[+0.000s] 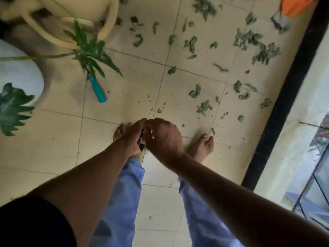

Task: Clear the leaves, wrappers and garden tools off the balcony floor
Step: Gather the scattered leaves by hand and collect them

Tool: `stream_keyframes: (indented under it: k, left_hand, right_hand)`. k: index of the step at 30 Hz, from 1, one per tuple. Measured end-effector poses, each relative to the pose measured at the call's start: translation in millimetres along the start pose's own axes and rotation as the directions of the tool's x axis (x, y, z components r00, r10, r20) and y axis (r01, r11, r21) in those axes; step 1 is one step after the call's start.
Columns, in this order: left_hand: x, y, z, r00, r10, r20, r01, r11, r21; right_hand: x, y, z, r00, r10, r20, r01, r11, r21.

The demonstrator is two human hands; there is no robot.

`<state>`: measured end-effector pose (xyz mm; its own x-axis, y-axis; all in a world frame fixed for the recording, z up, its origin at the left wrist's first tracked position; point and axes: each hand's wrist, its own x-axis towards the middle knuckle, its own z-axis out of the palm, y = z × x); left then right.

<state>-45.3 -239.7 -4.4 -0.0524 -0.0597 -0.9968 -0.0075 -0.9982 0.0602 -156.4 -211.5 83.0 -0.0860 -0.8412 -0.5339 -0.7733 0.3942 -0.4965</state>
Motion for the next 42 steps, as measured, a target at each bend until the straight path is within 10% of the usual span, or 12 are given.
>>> stream_keyframes:
  k: [6,15,21,31,42]
  left_hand:
    - [49.2,-8.4,49.8,0.97,-0.196,0.144,0.195,0.981,0.027]
    - [101.7,-34.3,100.2,0.955,-0.261,0.141,0.259,0.965,0.032]
    - [108.2,-44.5,108.2,0.955,-0.267,0.125,0.263,0.963,0.052]
    - [103.5,-47.2,128.4,0.962,-0.217,0.166,0.219,0.976,0.008]
    - [99.1,-45.9,157.4,0.95,-0.178,0.257,0.125,0.969,0.211]
  right_hand:
    - [15.7,151.7,34.3,0.931,0.364,-0.024,-0.364,0.931,0.001]
    - [62.0,279.8,44.3,0.936,0.274,-0.222,-0.327,0.912,-0.249]
    - [70.0,292.0,49.5,0.964,0.153,-0.217,-0.192,0.967,-0.169]
    - [42.9,218.9,22.5,0.929,0.367,-0.035,-0.256,0.711,0.655]
    - [4.0,208.1,34.0,0.891,0.39,-0.231,-0.217,0.815,0.536]
